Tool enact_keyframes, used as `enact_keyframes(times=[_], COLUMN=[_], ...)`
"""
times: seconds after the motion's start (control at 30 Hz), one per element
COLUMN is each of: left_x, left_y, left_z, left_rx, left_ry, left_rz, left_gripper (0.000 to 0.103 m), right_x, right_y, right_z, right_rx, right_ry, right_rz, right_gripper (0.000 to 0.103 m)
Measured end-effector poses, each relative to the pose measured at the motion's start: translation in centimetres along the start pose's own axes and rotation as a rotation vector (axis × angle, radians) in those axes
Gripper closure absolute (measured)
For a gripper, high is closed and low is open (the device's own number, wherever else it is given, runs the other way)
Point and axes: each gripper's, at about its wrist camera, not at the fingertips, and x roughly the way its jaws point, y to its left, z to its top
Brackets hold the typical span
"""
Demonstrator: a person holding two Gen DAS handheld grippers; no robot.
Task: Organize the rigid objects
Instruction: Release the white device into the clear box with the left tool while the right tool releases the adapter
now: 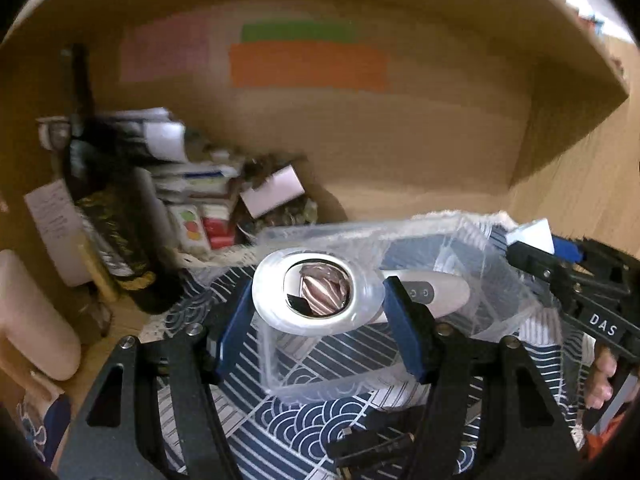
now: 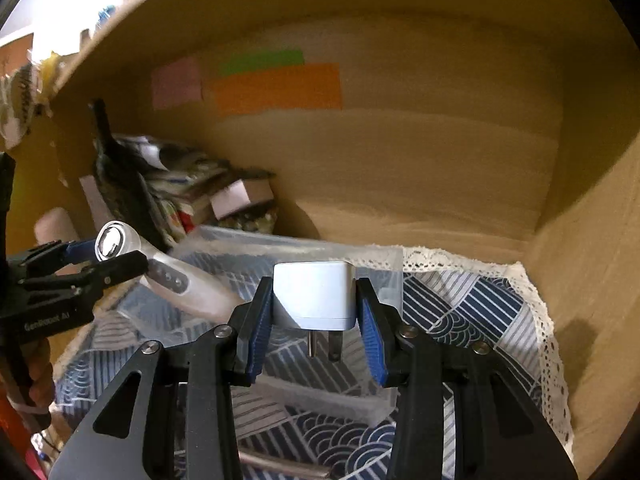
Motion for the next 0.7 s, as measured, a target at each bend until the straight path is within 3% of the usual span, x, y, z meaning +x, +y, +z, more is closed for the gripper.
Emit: enact_keyframes(times=[0.3,0.7], left_x=[4.7,6.8], left_y=[-1.1,-1.1], left_z=[-0.8,-1.0], left_rx=[0.052,0.058], left_ry=[0.111,0.190], left_rz=[-0.020,-0.031], left_gripper=[0.039,0.039], right_x=[4.8,6.4], right_y=[0.3,0.2], right_z=[-1.2,-1.6], right_rx=[-0.073,-0.056], right_ry=[0.151,0.211], right_rz=[-0.019,-0.034], right_gripper=[0.066,0.066])
